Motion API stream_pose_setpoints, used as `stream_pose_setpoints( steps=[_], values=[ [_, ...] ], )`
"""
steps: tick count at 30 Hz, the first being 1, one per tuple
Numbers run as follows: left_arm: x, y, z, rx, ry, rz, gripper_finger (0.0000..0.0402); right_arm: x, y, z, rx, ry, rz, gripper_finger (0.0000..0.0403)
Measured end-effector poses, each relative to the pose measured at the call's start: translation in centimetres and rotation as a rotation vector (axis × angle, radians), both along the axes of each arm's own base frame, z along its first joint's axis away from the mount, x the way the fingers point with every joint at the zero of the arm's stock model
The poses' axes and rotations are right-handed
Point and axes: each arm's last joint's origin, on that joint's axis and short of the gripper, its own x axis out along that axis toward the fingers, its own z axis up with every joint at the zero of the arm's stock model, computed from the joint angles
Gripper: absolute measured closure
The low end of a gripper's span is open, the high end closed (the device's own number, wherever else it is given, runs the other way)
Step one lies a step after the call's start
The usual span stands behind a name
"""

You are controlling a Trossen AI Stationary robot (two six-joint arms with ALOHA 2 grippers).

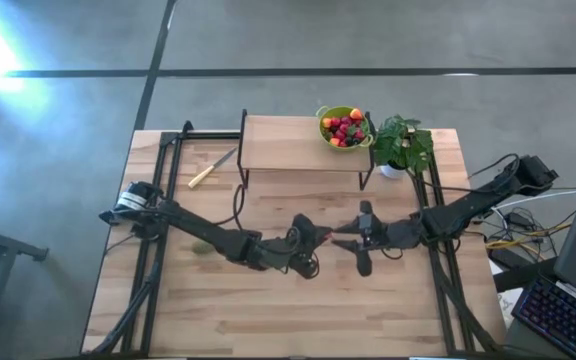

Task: Build produce basket
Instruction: Put the pear into the green basket

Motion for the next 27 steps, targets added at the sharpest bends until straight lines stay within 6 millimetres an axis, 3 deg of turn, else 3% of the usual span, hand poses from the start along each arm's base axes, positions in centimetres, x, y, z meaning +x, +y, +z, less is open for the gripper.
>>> stream_pose_setpoints(
  steps=[9,18,27],
  values=[
    [0.08,0.26,0.04,0.017,0.004,0.005,0.0270,0.18,-0.58,0.03,-0.010,-0.004,-0.045,0.0298],
    [0.14,0.49,0.04,0.030,0.007,0.010,0.0268,0.22,-0.64,0.03,-0.013,-0.003,-0.035,0.0388],
    [0.13,0.46,0.00,-0.066,-0.033,0.016,0.0266,0.21,-0.64,0.02,-0.013,-0.001,-0.031,0.0394]
  ],
)
